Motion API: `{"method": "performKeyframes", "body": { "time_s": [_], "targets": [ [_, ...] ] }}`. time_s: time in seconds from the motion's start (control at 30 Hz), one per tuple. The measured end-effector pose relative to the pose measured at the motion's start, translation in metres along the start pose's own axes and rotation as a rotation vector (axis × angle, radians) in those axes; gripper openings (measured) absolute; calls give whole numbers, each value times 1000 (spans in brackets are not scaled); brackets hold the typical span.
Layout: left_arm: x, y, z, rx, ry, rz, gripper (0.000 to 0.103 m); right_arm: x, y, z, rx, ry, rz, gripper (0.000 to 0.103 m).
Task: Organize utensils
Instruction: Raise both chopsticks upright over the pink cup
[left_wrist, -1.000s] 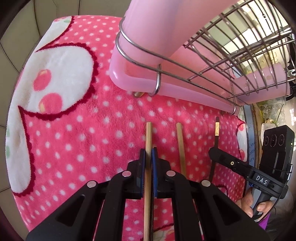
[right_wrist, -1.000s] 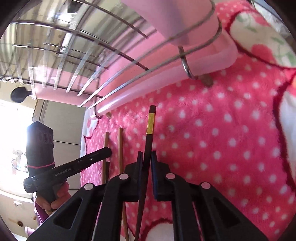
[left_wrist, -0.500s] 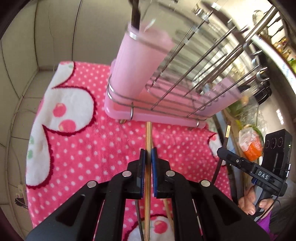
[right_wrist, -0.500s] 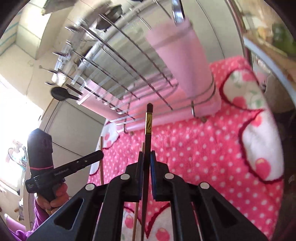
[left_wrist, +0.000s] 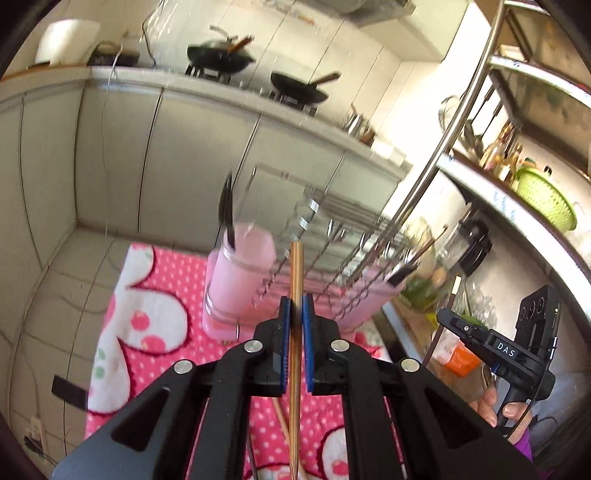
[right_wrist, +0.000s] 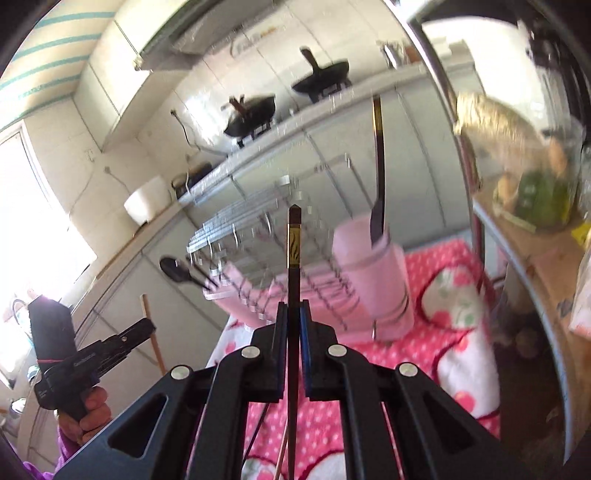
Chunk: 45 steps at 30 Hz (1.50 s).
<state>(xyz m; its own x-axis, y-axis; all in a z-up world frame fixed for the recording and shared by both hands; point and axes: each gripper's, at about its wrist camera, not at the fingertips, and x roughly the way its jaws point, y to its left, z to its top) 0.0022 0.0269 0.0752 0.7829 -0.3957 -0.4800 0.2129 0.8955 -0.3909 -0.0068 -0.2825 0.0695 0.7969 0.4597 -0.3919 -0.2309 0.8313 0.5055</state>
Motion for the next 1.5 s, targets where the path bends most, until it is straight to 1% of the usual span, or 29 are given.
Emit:
{"method": "performKeyframes", "body": {
  "time_s": [0.13, 0.33, 0.53, 0.67, 0.83, 0.93, 1.07, 1.13, 1.3, 1.43, 1.5],
  "targets": [
    [-12, -8, 24, 20, -87, 1, 6, -18, 9, 29, -38, -122, -31, 6],
    [-20, -19, 58, 14, -210, 16, 6, -36, 23, 63, -118, -290, -90, 6],
    [-24, -23, 89, -3, -307, 31, 6, -39, 30, 93, -163, -409, -130, 6],
    [-26, -24, 105, 5, -383, 64, 6, -36, 31, 103, -191, -474, -163, 6],
    [-20, -17, 121, -18, -432, 92, 6, -24, 25, 111, -187, -500, -158, 6],
    [-16, -11, 130, -40, -458, 93, 6, -17, 26, 113, -208, -512, -173, 6],
    [-10, -7, 132, -39, -503, 109, 6, -7, 26, 109, -242, -519, -203, 6],
    [-7, -8, 132, -19, -534, 132, 6, -2, 25, 107, -250, -515, -213, 6],
    [7, -12, 127, 35, -572, 179, 6, 10, 21, 101, -265, -501, -240, 6],
    [20, -15, 120, 75, -573, 206, 6, 17, 17, 95, -266, -487, -253, 6],
    [27, -13, 114, 85, -556, 210, 6, 19, 15, 91, -269, -479, -258, 6]
  ]
}}
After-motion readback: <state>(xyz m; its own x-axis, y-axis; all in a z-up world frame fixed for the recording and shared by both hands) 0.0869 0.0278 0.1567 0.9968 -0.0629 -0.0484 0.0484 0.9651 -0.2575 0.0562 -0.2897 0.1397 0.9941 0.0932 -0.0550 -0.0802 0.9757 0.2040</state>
